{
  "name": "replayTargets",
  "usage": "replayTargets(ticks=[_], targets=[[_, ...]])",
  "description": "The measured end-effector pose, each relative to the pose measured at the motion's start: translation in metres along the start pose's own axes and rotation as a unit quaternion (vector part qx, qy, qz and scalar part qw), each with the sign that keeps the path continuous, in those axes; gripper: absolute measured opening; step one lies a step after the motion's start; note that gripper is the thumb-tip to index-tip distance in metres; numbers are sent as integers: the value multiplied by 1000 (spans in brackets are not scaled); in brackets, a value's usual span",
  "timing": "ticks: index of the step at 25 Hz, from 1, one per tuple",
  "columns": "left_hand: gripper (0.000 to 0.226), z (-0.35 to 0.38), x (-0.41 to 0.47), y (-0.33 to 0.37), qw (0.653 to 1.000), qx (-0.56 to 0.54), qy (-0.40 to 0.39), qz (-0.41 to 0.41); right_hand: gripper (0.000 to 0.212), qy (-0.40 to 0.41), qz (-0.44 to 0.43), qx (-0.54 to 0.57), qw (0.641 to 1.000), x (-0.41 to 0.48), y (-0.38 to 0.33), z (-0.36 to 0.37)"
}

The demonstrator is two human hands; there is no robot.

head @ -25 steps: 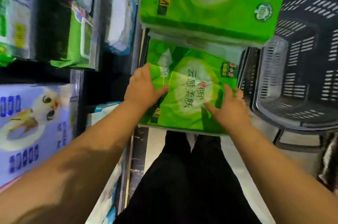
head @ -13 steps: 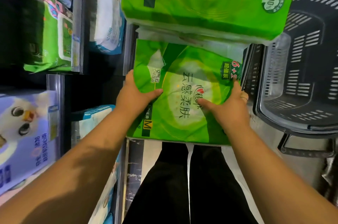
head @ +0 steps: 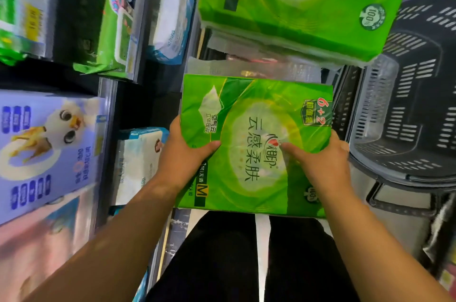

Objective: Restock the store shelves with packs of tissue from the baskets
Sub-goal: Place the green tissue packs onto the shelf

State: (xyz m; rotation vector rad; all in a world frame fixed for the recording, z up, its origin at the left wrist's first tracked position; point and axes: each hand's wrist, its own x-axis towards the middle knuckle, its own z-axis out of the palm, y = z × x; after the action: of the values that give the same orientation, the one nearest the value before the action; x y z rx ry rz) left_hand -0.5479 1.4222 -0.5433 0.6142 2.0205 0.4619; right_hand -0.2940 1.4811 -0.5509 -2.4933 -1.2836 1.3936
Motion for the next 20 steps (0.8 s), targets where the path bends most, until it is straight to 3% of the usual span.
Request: replayTargets(ticks=[2,10,20], targets=[[80,-9,-21,2,1000,-15,24,1,85,-4,-25,19,999,-10,-8,-12],[81,-41,-167,9,973,-124,196,-13,81,-108,-197,-21,974,-83,-48,-71],[77,-86,-374,-51,880,-259,397,-36,77,-214,-441,-120,863,-242,-70,-83]])
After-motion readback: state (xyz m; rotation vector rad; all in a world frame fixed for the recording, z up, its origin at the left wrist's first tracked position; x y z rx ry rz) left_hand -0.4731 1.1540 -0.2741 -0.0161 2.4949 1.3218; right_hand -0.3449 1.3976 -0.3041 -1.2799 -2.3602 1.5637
